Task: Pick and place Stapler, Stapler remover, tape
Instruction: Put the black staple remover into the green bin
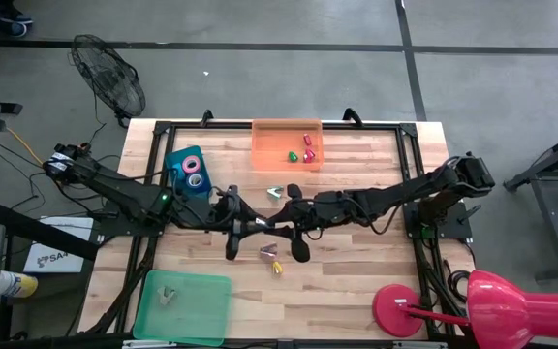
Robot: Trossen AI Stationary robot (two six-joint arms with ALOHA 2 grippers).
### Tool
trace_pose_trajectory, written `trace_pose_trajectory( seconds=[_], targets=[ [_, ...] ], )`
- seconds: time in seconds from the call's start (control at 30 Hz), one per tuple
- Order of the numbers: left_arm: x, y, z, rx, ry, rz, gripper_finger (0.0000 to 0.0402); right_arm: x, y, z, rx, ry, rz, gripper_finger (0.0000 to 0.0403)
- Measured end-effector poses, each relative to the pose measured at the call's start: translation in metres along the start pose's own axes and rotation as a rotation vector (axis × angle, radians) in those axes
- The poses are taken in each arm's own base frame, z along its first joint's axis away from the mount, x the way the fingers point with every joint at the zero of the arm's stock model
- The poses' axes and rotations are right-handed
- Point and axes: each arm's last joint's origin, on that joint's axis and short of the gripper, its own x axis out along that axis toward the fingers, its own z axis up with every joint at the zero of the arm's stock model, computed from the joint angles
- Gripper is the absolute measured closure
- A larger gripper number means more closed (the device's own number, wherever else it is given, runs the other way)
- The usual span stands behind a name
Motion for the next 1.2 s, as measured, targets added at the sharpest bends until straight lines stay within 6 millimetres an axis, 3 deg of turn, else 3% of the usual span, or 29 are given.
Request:
trace_pose_trajectory(
  seconds=[0.07,0.33,0.53,0.77,0.97,1.2],
  targets=[
    [0.0,-0.001,0.0,0.003,0.005,-0.015,0.0321,0.0,0.001,0.0,0.001,0.001,0.013,0.0312],
    [0.0,-0.001,-0.001,0.012,0.012,-0.021,0.0322,0.0,0.001,0.0,0.001,0.007,0.018,0.0307],
    [0.0,0.0,-0.002,0.016,0.022,-0.012,0.0322,0.0,0.0,-0.002,0.052,0.037,0.031,0.0264],
    [0.0,0.003,-0.008,-0.007,0.086,0.013,0.0322,-0.002,-0.003,-0.016,0.11,0.188,0.004,0.0226],
    [-0.002,0.005,-0.02,-0.074,0.23,-0.012,0.0322,-0.005,-0.004,-0.027,0.111,0.316,0.037,0.0216],
    [-0.013,0.001,-0.043,-0.188,0.515,-0.065,0.0322,-0.008,-0.006,-0.036,0.102,0.412,-0.011,0.0215]
  ],
)
